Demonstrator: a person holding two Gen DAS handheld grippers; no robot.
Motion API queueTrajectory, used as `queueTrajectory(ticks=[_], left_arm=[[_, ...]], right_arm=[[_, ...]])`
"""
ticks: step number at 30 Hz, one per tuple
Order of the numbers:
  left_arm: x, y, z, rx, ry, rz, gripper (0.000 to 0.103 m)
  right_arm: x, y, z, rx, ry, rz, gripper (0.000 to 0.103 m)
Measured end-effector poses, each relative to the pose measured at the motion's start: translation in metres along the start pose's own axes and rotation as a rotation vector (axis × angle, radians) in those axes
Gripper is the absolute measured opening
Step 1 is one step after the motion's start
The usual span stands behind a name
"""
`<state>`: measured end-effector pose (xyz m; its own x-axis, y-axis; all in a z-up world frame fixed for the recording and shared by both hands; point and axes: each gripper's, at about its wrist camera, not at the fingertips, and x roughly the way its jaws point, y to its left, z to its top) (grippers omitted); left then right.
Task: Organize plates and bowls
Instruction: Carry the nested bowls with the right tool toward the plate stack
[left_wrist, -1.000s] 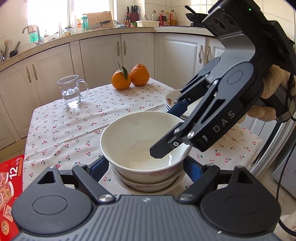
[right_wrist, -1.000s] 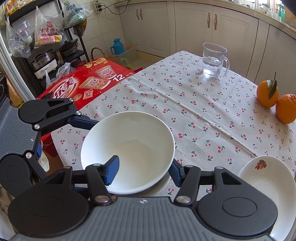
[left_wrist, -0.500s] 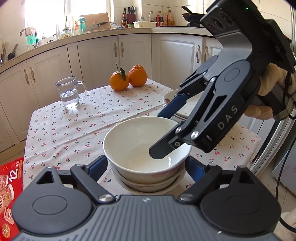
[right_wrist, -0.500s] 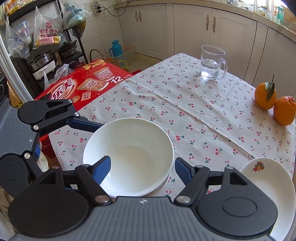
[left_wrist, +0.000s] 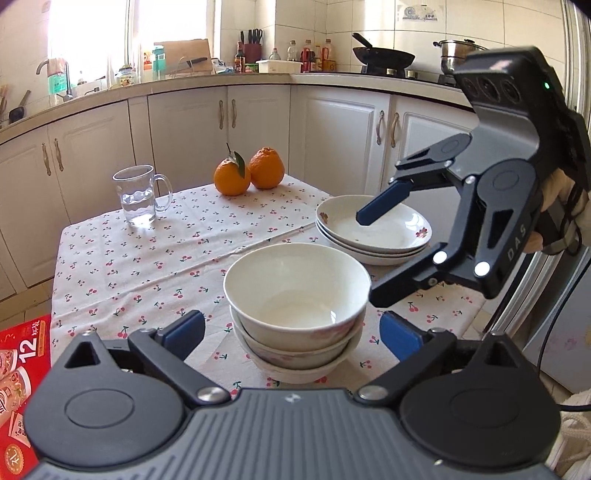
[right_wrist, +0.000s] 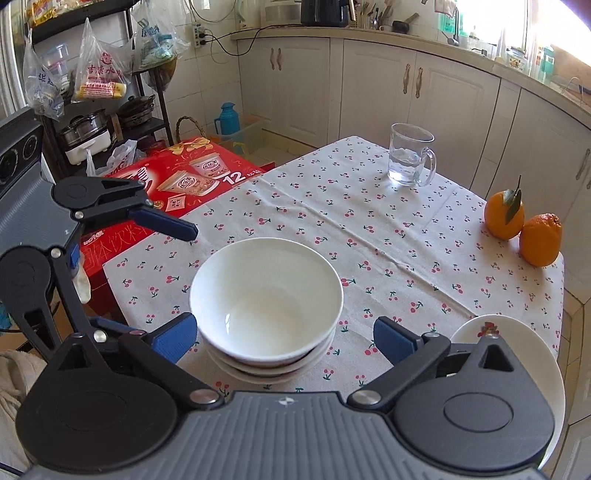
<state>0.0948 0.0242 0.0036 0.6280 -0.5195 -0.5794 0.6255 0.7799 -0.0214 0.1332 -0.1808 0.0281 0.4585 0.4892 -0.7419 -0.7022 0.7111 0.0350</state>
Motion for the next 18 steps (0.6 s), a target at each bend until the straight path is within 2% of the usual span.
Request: queueTrajectory(ticks=[6, 12, 16, 18], left_arm=[[-0.001, 0.006, -0.001, -0.021, 0.024, -0.002, 0.101], [0.007, 0.006, -0.019, 0.016, -0.007, 0.032, 0.101], [0.025, 0.014, -0.028, 0.002, 0.102, -0.009, 0.101], [0.033, 0.018, -0.033, -0.008, 0.126, -0.019, 0.101]], right_arm=[[-0.009, 0.007, -0.018, -0.009, -0.005, -0.030, 0.103], [-0.005, 0.014, -0.035, -0.014, -0.002, -0.048, 0.103], [0.008, 0.016, -0.047, -0.031, 0.027, -0.055, 0.103], [0.018, 0.015, -0.052, -0.038, 0.048, -0.054, 0.103]])
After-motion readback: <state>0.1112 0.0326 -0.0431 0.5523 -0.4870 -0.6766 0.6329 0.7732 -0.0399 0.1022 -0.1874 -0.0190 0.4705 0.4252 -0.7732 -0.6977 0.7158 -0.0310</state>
